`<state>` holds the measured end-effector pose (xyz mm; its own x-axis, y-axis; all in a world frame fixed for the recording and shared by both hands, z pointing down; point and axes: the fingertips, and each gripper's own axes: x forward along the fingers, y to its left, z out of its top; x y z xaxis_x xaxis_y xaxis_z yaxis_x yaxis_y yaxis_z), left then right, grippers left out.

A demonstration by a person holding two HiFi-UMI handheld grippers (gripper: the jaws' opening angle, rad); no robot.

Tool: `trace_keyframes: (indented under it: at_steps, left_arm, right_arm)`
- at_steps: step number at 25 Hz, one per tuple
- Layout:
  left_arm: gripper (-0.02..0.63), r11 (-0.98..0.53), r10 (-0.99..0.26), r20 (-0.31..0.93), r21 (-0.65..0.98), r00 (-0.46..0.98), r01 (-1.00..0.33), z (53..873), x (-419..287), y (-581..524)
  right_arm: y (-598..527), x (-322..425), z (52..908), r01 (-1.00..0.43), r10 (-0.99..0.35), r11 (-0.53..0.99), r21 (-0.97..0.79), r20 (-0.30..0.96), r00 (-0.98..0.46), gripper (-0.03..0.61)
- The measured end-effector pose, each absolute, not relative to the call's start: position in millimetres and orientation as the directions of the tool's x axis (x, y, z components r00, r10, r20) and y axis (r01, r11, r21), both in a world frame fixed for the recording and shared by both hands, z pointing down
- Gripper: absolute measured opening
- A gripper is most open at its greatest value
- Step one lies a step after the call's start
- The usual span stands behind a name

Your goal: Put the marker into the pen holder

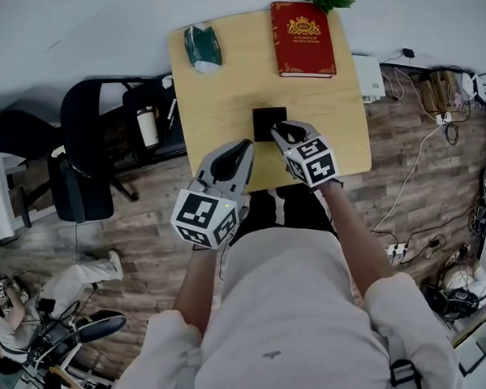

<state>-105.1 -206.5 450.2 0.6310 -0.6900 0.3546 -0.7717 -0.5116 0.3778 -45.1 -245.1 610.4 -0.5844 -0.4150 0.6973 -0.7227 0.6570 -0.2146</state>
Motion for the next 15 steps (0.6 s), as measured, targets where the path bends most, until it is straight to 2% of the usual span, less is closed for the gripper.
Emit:
trace_keyframes:
  at_steps: [15]
  left_arm:
    - [0.015, -0.513, -0.689, 0.354, 0.378, 0.633, -0.771, 450.2, -106.2, -206.0]
  right_arm:
    - [-247.4, -44.8, 608.9, -0.722, -0.42, 0.66, -0.207, 0.696, -0.583, 0.08]
